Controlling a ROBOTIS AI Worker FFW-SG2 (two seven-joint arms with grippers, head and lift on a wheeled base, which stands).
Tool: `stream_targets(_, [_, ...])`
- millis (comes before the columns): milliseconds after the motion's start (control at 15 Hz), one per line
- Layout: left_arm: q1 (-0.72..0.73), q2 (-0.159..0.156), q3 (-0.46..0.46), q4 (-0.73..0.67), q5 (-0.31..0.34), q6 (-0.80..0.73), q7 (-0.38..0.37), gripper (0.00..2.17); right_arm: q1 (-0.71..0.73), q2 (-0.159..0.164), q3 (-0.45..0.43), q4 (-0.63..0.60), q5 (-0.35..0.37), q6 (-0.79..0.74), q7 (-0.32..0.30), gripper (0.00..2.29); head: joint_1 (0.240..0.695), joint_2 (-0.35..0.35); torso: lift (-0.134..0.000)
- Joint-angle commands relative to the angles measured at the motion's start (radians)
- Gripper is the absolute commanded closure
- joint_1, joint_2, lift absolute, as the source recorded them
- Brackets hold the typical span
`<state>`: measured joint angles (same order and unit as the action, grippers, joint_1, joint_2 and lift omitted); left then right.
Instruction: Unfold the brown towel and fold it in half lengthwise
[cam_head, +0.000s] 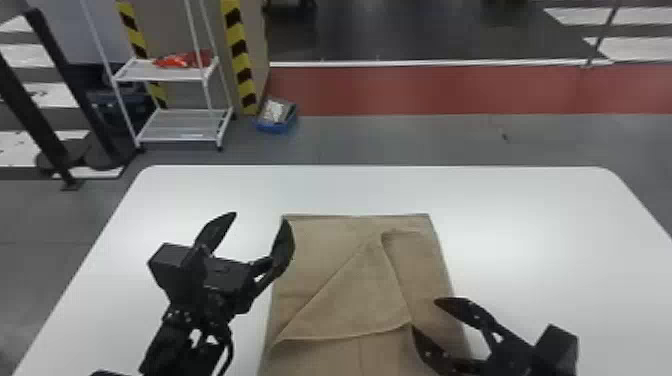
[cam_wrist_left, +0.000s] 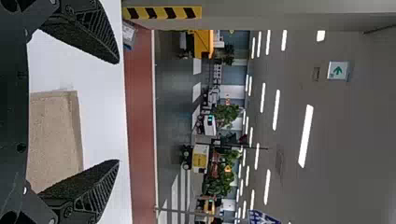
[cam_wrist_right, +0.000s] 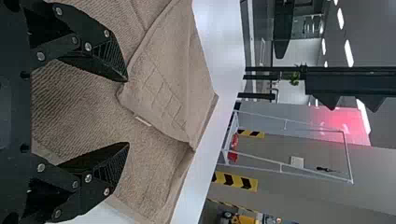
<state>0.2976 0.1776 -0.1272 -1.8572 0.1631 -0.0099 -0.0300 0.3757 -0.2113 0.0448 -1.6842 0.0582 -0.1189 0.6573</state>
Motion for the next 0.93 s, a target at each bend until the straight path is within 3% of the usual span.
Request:
stream_targets(0, [0.0, 0.002, 0.001, 0.003, 0.0, 0.0, -0.001, 0.14, -0.021, 0.007, 0.03, 0.012, 0.015, 0.011, -0.001, 0.47, 0.695, 0.062, -0.108])
stream_targets(133, [0.0, 0.003, 0.005, 0.007, -0.002, 0.0, -0.001, 0.14, -0.035, 0.01, 0.041, 0.015, 0.037, 0.026, -0.001, 0.48, 0.695, 0.077, -0.108])
stream_targets(400, [0.0, 0.003, 0.006, 0.009, -0.002, 0.0, -0.001, 0.14, -0.047, 0.013, 0.061, 0.012, 0.054, 0.106, -0.002, 0.76, 0.695, 0.1, -0.108])
stream_targets(800, [-0.011, 0.003, 0.003, 0.026, -0.004, 0.0, -0.002, 0.14, -0.049, 0.013, 0.058, -0.003, 0.054, 0.112, -0.004, 0.77, 0.695, 0.102, -0.108])
stream_targets(867, [-0.012, 0.003, 0.003, 0.027, -0.004, 0.0, -0.001, 0.14, -0.049, 0.013, 0.056, -0.008, 0.051, 0.115, -0.004, 0.99, 0.695, 0.102, -0.108])
